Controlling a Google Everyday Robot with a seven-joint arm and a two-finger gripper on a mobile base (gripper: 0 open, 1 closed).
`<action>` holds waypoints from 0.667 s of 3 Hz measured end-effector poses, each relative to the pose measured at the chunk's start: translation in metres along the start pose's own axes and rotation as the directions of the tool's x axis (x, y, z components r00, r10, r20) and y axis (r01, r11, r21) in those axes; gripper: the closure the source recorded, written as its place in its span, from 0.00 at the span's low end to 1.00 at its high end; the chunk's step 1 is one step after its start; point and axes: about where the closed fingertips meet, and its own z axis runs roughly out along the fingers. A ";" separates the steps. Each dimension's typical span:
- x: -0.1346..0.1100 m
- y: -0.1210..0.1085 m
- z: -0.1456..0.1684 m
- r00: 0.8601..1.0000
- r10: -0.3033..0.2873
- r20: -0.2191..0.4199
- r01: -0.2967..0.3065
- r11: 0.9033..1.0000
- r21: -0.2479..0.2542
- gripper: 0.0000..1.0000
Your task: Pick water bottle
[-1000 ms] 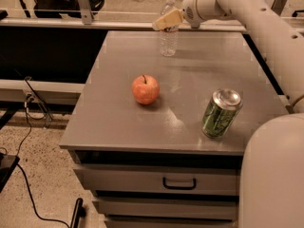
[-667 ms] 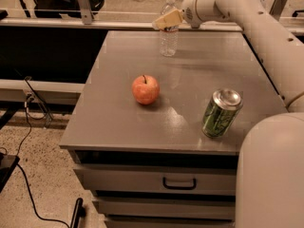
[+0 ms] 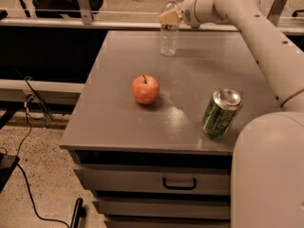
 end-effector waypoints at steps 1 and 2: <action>-0.003 -0.001 -0.005 1.000 -0.011 -0.013 0.011 1.000 -0.013 0.65; -0.014 -0.001 -0.017 1.000 -0.014 0.009 0.015 0.999 -0.049 0.87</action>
Offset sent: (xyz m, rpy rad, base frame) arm -0.0169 -0.0185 0.0515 0.0259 -0.0145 0.1009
